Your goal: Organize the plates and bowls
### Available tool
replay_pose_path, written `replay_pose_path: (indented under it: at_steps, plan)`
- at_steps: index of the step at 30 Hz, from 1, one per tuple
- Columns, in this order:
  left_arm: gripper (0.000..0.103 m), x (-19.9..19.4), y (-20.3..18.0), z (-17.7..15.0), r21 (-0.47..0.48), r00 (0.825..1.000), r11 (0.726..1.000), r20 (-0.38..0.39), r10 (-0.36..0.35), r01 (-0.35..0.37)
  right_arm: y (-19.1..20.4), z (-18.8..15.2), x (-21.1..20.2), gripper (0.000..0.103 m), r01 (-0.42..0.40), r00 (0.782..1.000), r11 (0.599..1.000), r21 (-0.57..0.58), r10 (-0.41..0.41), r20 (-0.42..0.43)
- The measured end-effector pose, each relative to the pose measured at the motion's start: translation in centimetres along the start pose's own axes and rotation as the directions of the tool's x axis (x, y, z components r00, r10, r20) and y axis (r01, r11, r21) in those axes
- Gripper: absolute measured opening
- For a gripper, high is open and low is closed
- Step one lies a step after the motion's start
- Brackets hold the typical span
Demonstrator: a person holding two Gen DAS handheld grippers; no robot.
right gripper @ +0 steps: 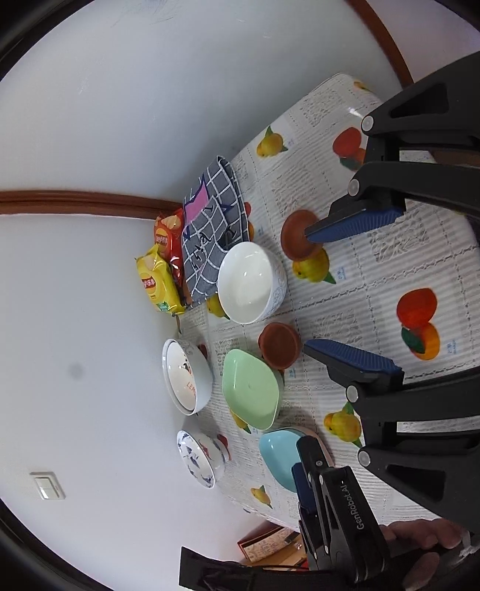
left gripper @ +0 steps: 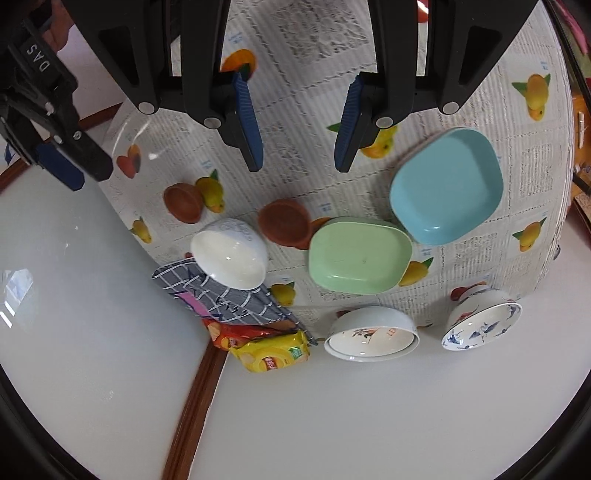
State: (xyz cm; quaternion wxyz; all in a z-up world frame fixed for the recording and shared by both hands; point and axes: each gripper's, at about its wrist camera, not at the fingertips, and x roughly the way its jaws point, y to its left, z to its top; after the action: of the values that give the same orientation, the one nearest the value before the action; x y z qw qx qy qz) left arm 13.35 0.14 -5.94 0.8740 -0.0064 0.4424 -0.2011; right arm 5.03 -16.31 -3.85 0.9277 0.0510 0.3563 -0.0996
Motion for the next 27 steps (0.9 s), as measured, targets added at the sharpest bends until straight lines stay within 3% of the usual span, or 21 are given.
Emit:
replay_pose_path:
  at_steps: [15,23,27]
  plan:
    - [0.038,-1.1,-2.9,0.4,-0.206,0.99,0.969,0.017,0.142,-0.135,-4.0,0.4,-0.2,0.059,-0.216,0.976,0.971,-0.106,0.212,-0.05]
    - [0.038,-0.7,-4.8,-0.3,-0.198,0.984,0.965,0.003,0.176,-0.172,-7.5,-0.8,0.6,0.065,-0.242,0.969,0.969,-0.039,0.24,-0.056]
    - [0.038,-1.4,-5.9,-0.4,-0.14,0.982,0.973,0.01,0.188,-0.184,-8.7,-1.6,0.2,0.065,-0.243,0.969,0.969,0.031,0.245,-0.037]
